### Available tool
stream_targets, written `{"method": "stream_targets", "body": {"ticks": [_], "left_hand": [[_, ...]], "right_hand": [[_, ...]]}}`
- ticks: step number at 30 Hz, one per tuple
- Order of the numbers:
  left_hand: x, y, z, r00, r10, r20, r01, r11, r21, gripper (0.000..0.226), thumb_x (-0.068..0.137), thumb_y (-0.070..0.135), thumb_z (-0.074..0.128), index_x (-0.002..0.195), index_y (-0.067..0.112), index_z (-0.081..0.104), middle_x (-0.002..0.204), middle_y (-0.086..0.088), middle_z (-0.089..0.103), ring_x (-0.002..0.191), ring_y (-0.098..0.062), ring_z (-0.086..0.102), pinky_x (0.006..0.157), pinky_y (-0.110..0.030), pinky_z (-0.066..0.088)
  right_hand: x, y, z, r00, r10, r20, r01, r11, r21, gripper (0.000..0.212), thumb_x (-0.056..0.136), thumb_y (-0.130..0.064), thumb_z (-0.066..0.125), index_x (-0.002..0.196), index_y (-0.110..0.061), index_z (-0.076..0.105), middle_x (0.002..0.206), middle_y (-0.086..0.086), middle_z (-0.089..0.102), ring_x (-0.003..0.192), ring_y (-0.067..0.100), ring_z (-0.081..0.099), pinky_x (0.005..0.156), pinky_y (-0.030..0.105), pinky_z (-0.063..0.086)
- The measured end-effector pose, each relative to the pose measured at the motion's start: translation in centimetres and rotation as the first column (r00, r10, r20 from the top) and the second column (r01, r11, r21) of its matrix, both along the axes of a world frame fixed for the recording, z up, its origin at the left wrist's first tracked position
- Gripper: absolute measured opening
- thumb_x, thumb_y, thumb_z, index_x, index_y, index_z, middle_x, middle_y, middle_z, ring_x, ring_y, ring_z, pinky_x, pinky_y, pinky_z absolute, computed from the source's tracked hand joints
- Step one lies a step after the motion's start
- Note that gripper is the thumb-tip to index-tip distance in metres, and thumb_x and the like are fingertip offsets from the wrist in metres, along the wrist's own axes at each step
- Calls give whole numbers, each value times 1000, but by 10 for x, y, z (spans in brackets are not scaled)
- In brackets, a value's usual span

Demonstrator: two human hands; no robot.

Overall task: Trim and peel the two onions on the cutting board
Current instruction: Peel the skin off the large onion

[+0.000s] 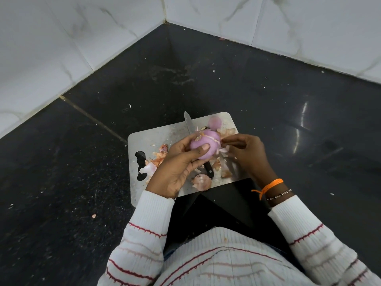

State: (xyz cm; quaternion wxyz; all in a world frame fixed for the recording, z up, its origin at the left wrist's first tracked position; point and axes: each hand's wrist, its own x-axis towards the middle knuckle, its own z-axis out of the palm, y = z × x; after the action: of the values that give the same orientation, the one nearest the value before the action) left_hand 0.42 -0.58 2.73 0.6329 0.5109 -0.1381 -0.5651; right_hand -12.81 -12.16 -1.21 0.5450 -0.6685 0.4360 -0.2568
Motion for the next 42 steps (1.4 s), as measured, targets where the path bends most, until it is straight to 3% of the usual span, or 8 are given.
{"method": "stream_targets", "body": {"ticks": [3,5,9,14,24,28,36,42], "left_hand": [[1,0,-5,981,20,193,-28,999,39,57,70,-3,72,123,15,58,123,-7,62,111,-20,62,84,-28,56],[-1,0,-10,958,17,288,-39,997,71,60,70,-4,76,122,19,59,123,-4,62,114,-20,61,90,-32,54],[-1,1,-13,921,-1,389,-36,995,88,64,69,-3,78,125,22,58,124,-1,62,115,-16,58,93,-28,52],[0,1,-12,894,-58,444,12,994,107,68,69,-4,78,129,18,56,124,0,62,113,-14,58,85,-18,53],[1,-1,-13,827,-69,558,41,997,63,68,65,-7,79,125,15,57,120,-3,63,111,-16,60,89,-23,53],[0,-2,-13,829,-74,554,53,997,53,69,65,-7,79,126,15,57,116,1,63,108,-13,59,88,-23,53],[0,-2,-16,872,-64,485,62,998,20,64,68,-8,76,121,22,58,120,-1,61,112,-16,58,87,-27,55],[3,-3,-21,899,-75,431,74,997,20,62,70,-6,76,122,21,58,121,-1,61,112,-15,59,88,-28,54]], "right_hand": [[4,3,8,997,47,60,-47,999,-4,21,89,-15,60,82,-30,72,85,3,74,85,14,68,80,34,54],[7,7,17,985,142,102,-139,990,-36,12,87,-22,63,93,-28,71,91,-4,73,90,8,67,85,27,53],[4,5,21,951,304,54,-298,949,-97,39,75,-19,74,114,-20,66,107,-1,70,100,9,66,90,28,52],[-3,2,26,934,356,24,-346,921,-177,44,75,-8,74,116,-20,62,102,-6,69,89,5,68,81,20,54],[3,16,24,960,274,-51,-268,859,-436,45,66,-5,78,110,-6,67,87,1,69,71,4,65,70,11,53],[5,14,21,977,204,-67,-211,850,-482,38,68,-9,74,106,-9,70,87,4,73,67,-7,61,68,7,50],[10,16,19,998,65,16,-54,922,-384,30,74,-1,67,101,-12,73,85,-9,68,74,-7,63,70,7,49],[13,16,16,999,10,31,-2,970,-243,26,77,-2,67,98,-14,73,84,-7,70,75,1,67,72,16,54]]}}
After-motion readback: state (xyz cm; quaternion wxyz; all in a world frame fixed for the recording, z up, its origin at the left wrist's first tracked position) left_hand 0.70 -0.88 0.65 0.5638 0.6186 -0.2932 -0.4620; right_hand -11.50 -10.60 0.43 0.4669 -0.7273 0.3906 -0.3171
